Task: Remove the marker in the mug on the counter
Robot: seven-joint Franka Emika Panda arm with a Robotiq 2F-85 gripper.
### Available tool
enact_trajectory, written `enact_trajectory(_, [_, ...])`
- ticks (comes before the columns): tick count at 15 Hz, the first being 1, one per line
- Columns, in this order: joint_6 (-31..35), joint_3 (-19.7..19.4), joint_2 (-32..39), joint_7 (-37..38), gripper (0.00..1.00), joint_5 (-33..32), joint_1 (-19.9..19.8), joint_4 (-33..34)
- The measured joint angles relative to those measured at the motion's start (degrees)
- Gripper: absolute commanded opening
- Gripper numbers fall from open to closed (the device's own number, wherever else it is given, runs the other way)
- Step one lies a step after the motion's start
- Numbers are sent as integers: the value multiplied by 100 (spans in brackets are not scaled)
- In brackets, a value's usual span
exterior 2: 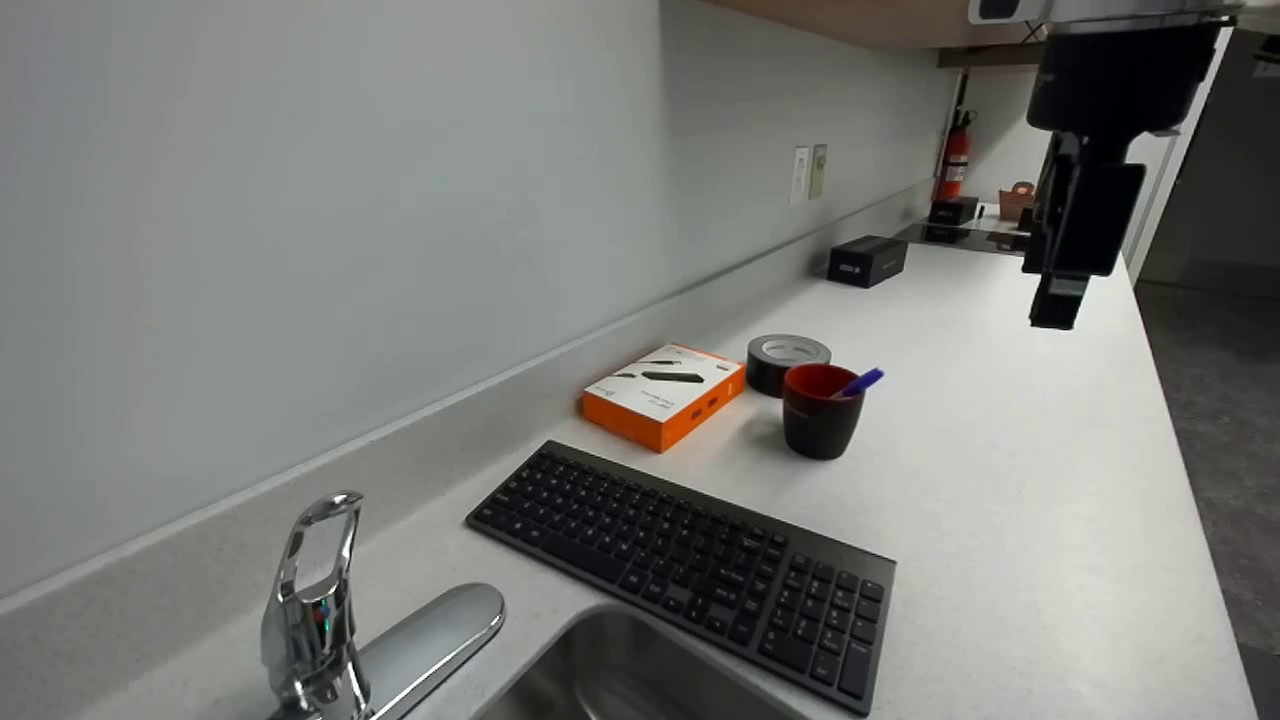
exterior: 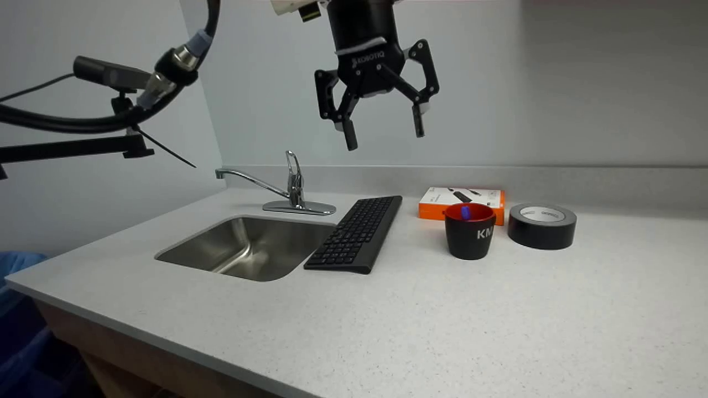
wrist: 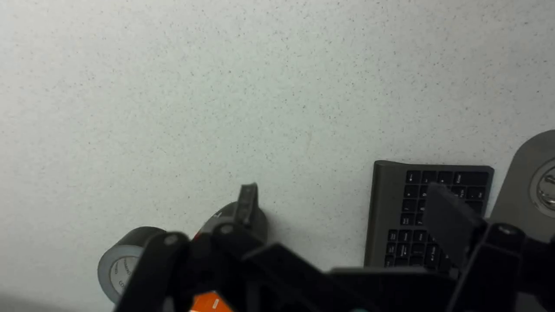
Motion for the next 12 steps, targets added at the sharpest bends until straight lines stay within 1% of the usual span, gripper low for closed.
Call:
enact_trajectory(2, [214,-14,55,5,100,0,0,-35])
enact_trajectory(3, [440,-38,116,30,100,-7,-4,-66])
enact_trajectory(5, [1002,-108,311,82,100,-51,-52,-134])
enact_trajectory(9, [2098,-285,921,259,100,-215,-304,-182])
enact_trajectory(11, [2405,-375,1207,332,100,-216,-410,-147])
enact_trajectory(12, [2453,-407,1320,373,100,-216,-446,-112])
